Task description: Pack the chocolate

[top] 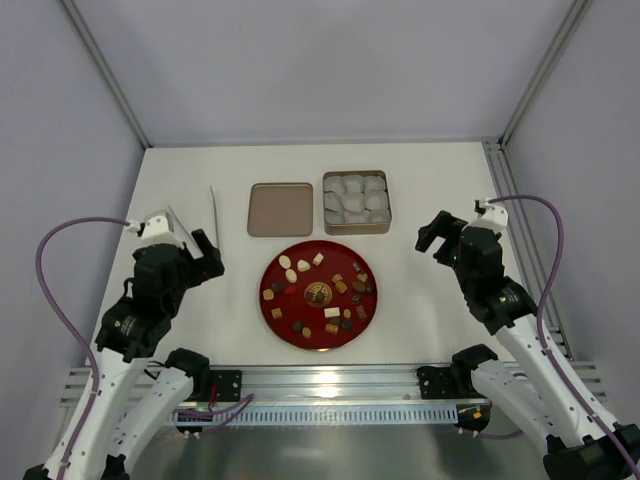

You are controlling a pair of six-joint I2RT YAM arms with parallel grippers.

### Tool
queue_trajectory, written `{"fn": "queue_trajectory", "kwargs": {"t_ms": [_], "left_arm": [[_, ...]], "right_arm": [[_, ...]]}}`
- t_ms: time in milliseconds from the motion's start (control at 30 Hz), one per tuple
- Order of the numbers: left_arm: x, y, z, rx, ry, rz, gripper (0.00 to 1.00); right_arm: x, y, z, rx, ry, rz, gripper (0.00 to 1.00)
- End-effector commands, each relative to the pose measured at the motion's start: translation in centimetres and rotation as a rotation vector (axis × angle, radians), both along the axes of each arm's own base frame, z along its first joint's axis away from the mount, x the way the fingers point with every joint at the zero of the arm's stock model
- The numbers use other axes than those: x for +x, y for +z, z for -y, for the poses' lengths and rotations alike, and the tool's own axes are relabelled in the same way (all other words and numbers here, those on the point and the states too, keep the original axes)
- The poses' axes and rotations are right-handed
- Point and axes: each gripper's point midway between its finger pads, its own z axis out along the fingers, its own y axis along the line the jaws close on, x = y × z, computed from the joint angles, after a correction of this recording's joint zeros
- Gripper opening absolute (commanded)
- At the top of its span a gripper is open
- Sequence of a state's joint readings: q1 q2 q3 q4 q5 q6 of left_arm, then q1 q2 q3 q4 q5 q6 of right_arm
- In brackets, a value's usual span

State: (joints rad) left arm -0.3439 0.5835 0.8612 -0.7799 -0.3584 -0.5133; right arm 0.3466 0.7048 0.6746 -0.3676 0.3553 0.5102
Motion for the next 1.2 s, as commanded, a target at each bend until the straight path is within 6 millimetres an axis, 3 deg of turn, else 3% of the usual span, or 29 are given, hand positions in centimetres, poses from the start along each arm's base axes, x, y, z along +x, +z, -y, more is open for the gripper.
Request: {"fn": "queue_trajectory", "kwargs": {"t_ms": [0,167,300,333,433,567,633,667,800,1000,1167], "left_arm": [[0.5,0.1,-0.8,0.021,0.052,0.001,1.00],[1.5,0.2,-1.2,0.028,0.112,-0.041,1.00],[3.7,-0.8,-1.9,0.081,0.206,-0.111,1.00],[4.6,-2.2,-1.8,0.117,0.216,-0.168,1.00],[6.9,-3.0,-1.6,0.116,0.232,-0.211,1.00],[11.6,-4.8,-2.4,0.061,0.220,-0.273,1.00],[12.8,-5.6,-3.1,0.056,0.214,-0.304,1.00],[13.5,-7.1,-3.2,0.049,0.202,-0.348,1.00],[16.3,-9.8,-3.8,0.061,0.147,-0.390,1.00],[17.3,-14.6,-4.9,0.044,0.149,-0.474,0.99],[18.2,-16.3,-5.9,0.024,0.160,-0.513,0.97]], "right_arm": [[0.2,1.1,-0.8,-0.009,0.060,0.029,1.00],[0.1,0.8,-1.7,-0.027,0.124,0.021,1.00],[0.4,0.6,-2.8,-0.015,0.182,0.021,1.00],[0.5,0.5,-3.0,-0.014,0.193,0.015,1.00],[0.6,0.2,-3.8,-0.010,0.232,0.004,1.00],[0.5,-0.1,-4.3,-0.002,0.259,-0.009,1.00],[0.3,-0.2,-4.8,0.014,0.283,-0.006,1.00],[0.3,-0.2,-5.0,0.020,0.292,-0.002,1.00],[0.2,-0.4,-5.5,0.042,0.313,-0.008,1.00],[0.1,-0.4,-6.1,0.055,0.343,-0.005,1.00],[-0.1,-0.8,-6.1,0.057,0.349,-0.005,1.00]]}}
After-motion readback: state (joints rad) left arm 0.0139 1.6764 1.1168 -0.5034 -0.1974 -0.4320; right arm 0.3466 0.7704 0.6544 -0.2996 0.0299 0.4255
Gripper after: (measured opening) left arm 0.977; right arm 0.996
